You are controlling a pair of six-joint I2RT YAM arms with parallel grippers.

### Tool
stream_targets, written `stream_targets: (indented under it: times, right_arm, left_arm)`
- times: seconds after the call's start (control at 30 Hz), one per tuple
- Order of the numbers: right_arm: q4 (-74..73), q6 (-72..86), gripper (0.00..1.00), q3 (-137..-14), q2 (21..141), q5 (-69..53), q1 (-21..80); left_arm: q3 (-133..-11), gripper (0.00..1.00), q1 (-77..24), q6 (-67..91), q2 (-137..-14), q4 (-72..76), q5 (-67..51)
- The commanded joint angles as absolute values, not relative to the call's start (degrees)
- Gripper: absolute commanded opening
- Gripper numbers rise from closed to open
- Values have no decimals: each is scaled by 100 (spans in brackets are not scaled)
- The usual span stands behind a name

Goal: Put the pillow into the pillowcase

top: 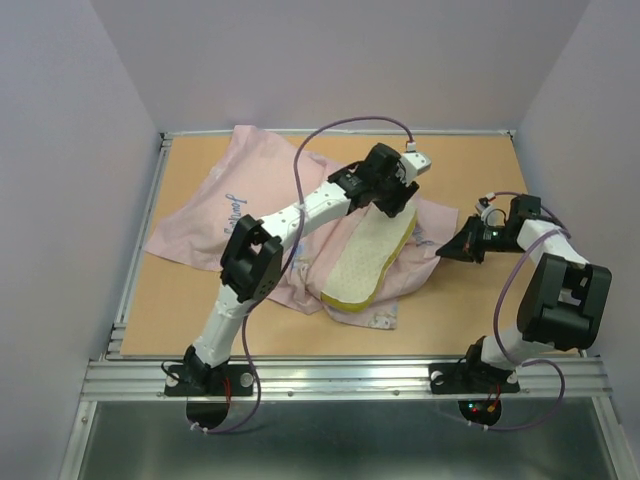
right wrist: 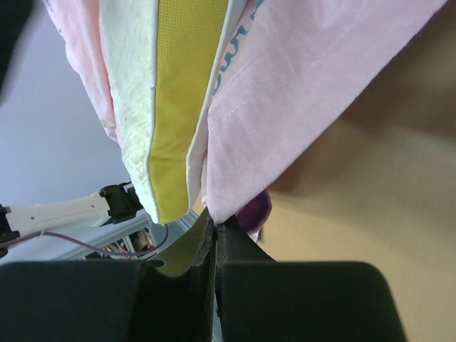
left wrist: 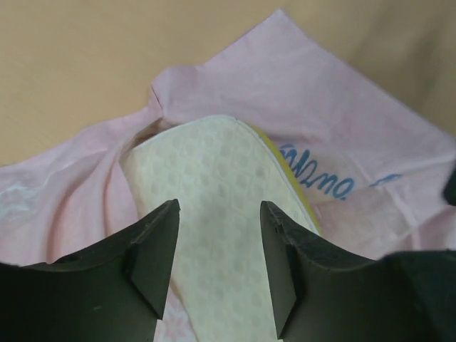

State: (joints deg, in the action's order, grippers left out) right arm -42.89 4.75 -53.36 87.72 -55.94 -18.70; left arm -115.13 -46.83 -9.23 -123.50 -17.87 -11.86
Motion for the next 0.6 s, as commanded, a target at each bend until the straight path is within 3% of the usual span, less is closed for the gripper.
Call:
stream_targets:
  times: [0.0, 0.1, 0.13, 0.27, 0.43, 0.47, 0.53, 0.57]
  right_arm:
    - [-4315, 422, 0, -5256, 8412, -5853, -1846]
    - [-4368, 457, 1, -5370, 8236, -5994, -1881]
    - [-4438, 431, 1, -5440, 7974, -6133, -1985]
    - [-4761, 414, 1, -5633, 7603, -6231, -2057]
    - [-4869, 229, 1, -5564, 7725, -6381, -2057]
    - [-4852, 211, 1, -5529, 7856, -6407, -2057]
    - [-4825, 211, 1, -5485, 8006, -6460, -2057]
    - [-4790, 211, 0, -5467, 8137, -6460, -2057]
  left_arm:
    - [-11690, 53, -4807, -1063, -13016, -2557, -722]
    - [-11488, 28, -4834, -1282, -13376, -2855, 339]
    - [-11392, 15, -4790, -1362, -13473, -2952, 656]
    - [-10967, 0, -4063, -1564, -13543, -2522, 2089]
    - [-11558, 0, -3612, -1880, -13589, -2717, 2180]
    - [-11505, 2, -3638, -2055, -13318, -2716, 1675]
    - [-11479, 14, -3752, -2083, -12966, -2864, 1119]
    - [-11479, 29, -3901, -2170, -12590, -2935, 507]
